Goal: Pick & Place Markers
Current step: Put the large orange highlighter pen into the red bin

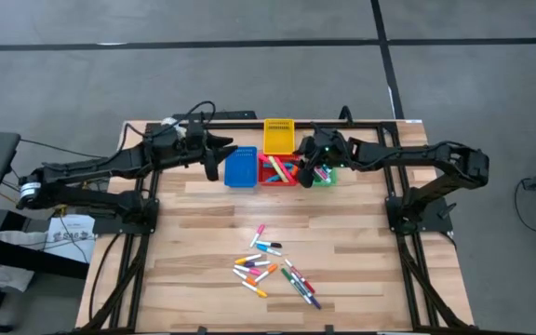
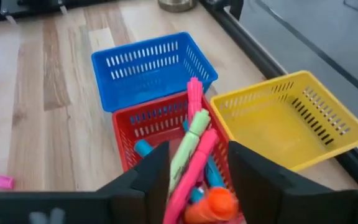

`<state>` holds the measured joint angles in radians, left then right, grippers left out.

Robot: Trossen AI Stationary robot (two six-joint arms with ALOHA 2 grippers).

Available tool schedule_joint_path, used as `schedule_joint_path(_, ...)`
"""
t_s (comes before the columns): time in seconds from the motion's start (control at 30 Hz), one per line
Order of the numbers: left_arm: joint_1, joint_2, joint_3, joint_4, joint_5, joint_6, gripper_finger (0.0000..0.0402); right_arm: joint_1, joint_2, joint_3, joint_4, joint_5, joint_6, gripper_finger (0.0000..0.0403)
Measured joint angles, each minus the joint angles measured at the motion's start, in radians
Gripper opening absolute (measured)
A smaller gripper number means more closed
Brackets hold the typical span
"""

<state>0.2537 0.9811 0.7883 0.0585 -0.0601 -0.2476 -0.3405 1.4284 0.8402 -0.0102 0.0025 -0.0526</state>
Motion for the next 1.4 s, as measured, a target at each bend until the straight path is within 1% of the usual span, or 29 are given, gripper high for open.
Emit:
schedule_joint_path(0.1, -0.010, 0.037, 0.000, 0.000, 0.001, -0.003, 0.0140, 0.000, 0.000, 0.000, 0.053, 0.005, -0.008, 0.0178)
schedule_joint_path(0.2, -0.022, 0.076, 0.000, 0.000, 0.001, -0.004, 0.0140, -0.002, 0.000, 0.000, 0.152, 0.030, -0.010, 0.0198)
schedule_joint_path(0.3, -0.032, 0.105, 0.000, 0.000, 0.001, -0.004, 0.0140, -0.004, 0.000, 0.000, 0.218, 0.029, -0.010, 0.0206)
schedule_joint_path(0.37, -0.037, 0.115, 0.000, 0.000, 0.000, -0.004, 0.0140, -0.003, 0.000, 0.000, 0.217, 0.056, -0.028, 0.0206)
schedule_joint_path(0.43, -0.041, 0.116, 0.000, 0.001, 0.000, -0.004, 0.0140, 0.004, -0.004, 0.000, 0.179, 0.150, -0.055, 0.0202)
schedule_joint_path(0.53, -0.047, 0.108, 0.000, 0.001, 0.001, -0.004, 0.0140, 0.010, -0.005, 0.000, 0.109, 0.355, -0.061, 0.0184)
schedule_joint_path(0.57, -0.047, 0.105, 0.000, 0.002, 0.001, -0.004, 0.0140, 0.006, -0.005, 0.000, 0.082, 0.408, -0.060, 0.0176)
schedule_joint_path(0.6, -0.047, 0.103, 0.000, 0.002, 0.001, -0.004, 0.0140, -0.002, -0.005, 0.000, 0.055, 0.444, -0.060, 0.0167)
schedule_joint_path(0.63, -0.047, 0.102, 0.000, 0.002, 0.000, -0.004, 0.0140, -0.012, -0.004, 0.000, 0.029, 0.450, -0.061, 0.0155)
schedule_joint_path(0.67, -0.047, 0.102, 0.000, 0.002, 0.000, -0.004, 0.0140, -0.026, -0.002, 0.000, 0.005, 0.444, -0.060, 0.0141)
schedule_joint_path(0.73, -0.045, 0.102, 0.000, 0.002, 0.000, -0.004, 0.0140, -0.061, -0.001, 0.000, -0.044, 0.393, -0.053, 0.0105)
schedule_joint_path(0.83, -0.043, 0.102, 0.000, 0.002, -0.001, -0.004, 0.0140, -0.116, 0.010, 0.000, -0.062, 0.299, -0.019, 0.0029)
schedule_joint_path(0.87, -0.043, 0.102, 0.000, 0.003, -0.007, -0.004, 0.0140, -0.133, 0.013, 0.000, -0.068, 0.287, -0.009, 0.0016)
schedule_joint_path(0.93, -0.043, 0.101, 0.000, 0.006, -0.022, -0.004, 0.0140, -0.171, 0.019, 0.008, -0.072, 0.252, 0.010, 0.0011)
schedule_joint_path(0.97, -0.043, 0.101, 0.000, 0.009, -0.024, -0.004, 0.0140, -0.187, 0.032, 0.024, -0.068, 0.206, 0.023, 0.0008)
schedule_joint_path(1.03, -0.043, 0.101, 0.000, 0.012, -0.026, -0.004, 0.0140, -0.229, 0.057, 0.055, -0.104, 0.076, 0.053, 0.0002)
schedule_joint_path(1.1, -0.043, 0.101, 0.000, 0.015, -0.027, -0.004, 0.0140, -0.253, 0.100, 0.106, -0.145, -0.001, 0.080, 0.0001)
schedule_joint_path(1.23, -0.043, 0.101, 0.000, 0.016, -0.043, -0.020, 0.0140, -0.267, 0.188, 0.213, -0.283, -0.029, 0.098, 0.0000)
schedule_joint_path(1.4, -0.043, 0.101, 0.000, 0.017, -0.045, -0.023, 0.0140, -0.254, 0.290, 0.333, -0.401, -0.056, 0.116, 0.0000)
